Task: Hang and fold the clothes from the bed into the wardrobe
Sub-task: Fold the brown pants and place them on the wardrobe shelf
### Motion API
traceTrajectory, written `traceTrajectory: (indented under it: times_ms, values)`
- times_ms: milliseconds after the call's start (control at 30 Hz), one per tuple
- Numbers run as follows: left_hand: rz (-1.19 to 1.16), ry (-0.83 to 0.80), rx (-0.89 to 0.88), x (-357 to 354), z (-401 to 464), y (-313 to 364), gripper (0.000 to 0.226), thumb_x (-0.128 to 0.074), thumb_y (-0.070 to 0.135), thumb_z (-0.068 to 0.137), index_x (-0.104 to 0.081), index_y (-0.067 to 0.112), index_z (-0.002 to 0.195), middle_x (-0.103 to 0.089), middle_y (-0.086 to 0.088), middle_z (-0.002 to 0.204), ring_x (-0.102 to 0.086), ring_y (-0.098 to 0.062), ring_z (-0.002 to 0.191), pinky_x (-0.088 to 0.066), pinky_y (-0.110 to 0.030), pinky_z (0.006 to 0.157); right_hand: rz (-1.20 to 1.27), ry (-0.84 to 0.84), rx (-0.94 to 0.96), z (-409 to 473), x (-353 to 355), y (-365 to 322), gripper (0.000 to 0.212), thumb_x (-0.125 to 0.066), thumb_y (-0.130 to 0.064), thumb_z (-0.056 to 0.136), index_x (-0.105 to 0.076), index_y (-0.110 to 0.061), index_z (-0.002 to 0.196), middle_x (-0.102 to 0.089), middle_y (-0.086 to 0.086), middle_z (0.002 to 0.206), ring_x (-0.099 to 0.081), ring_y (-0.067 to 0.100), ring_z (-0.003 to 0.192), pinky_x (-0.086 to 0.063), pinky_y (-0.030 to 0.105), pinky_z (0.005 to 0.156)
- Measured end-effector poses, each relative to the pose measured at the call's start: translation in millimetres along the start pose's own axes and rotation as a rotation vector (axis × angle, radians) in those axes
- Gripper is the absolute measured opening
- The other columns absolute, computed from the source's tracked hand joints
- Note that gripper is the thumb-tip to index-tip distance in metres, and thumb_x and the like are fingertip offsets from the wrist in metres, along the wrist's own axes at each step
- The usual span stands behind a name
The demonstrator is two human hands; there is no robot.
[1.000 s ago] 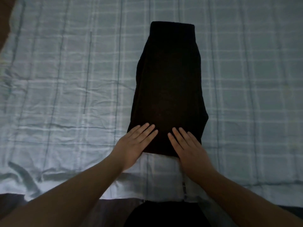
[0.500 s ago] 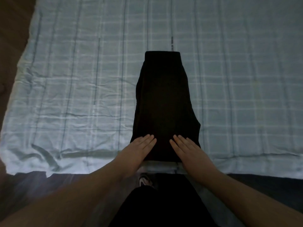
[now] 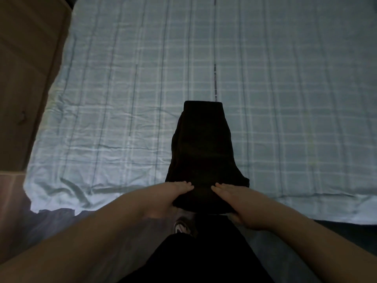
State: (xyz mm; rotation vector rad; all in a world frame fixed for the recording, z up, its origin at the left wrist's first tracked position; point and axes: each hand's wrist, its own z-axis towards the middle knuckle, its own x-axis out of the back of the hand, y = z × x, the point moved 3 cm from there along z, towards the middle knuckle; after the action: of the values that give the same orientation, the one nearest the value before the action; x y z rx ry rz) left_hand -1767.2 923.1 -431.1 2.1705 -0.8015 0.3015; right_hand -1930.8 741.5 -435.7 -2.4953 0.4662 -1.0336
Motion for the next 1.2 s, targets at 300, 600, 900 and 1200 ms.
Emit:
traceTrajectory:
  times_ms: [300, 600, 900, 1200]
  values:
    - [-0.18, -0.041, 0.107, 129.6, 33.1, 21.3, 0.055, -0.067, 0.013, 0.079, -0.059, 0.042, 0.125, -0.068, 0.011, 0.101, -0.068, -0.004, 0.081, -0.06, -0.029, 0.075, 0.24, -0.045, -0.099, 9.6, 116.5, 46.1, 0.074, -0.058, -0.022, 0.089, -0.025, -0.046, 0.152, -0.06, -0.016, 0.112, -0.058, -0.008, 0.076, -0.042, 0.011, 0.071]
    - [-0.348, -0.113, 0.15, 138.7, 118.3, -12.0, 0.039, -0.047, 0.018, 0.102, -0.059, 0.035, 0.135, -0.059, 0.014, 0.135, -0.053, 0.0, 0.121, -0.037, -0.025, 0.109, 0.195, -0.155, 0.04, 11.8, 94.6, 48.8, 0.074, -0.054, -0.027, 0.095, -0.014, -0.038, 0.157, -0.02, -0.009, 0.164, -0.027, 0.009, 0.146, -0.025, 0.029, 0.119]
    - [-1.001, -0.062, 0.368, 71.8, 149.2, -56.9, 0.036, -0.045, 0.008, 0.101, -0.059, 0.014, 0.133, -0.063, -0.001, 0.132, -0.063, -0.008, 0.117, -0.054, -0.024, 0.093, 0.184, -0.097, 0.046, 8.9, 30.7, 47.6, 0.074, -0.05, -0.03, 0.099, -0.005, -0.036, 0.157, -0.006, -0.005, 0.167, -0.008, 0.009, 0.152, -0.01, 0.028, 0.124]
    - [-1.251, 0.078, 0.361, -1.9, 111.9, -95.9, 0.035, -0.041, 0.002, 0.102, -0.057, 0.009, 0.133, -0.064, -0.006, 0.132, -0.062, -0.013, 0.119, -0.053, -0.024, 0.093, -0.18, 0.071, 0.023, 14.3, -97.2, 24.1, 0.08, -0.075, -0.035, 0.071, -0.045, -0.02, 0.143, -0.055, 0.006, 0.143, -0.054, 0.023, 0.131, -0.041, 0.039, 0.107]
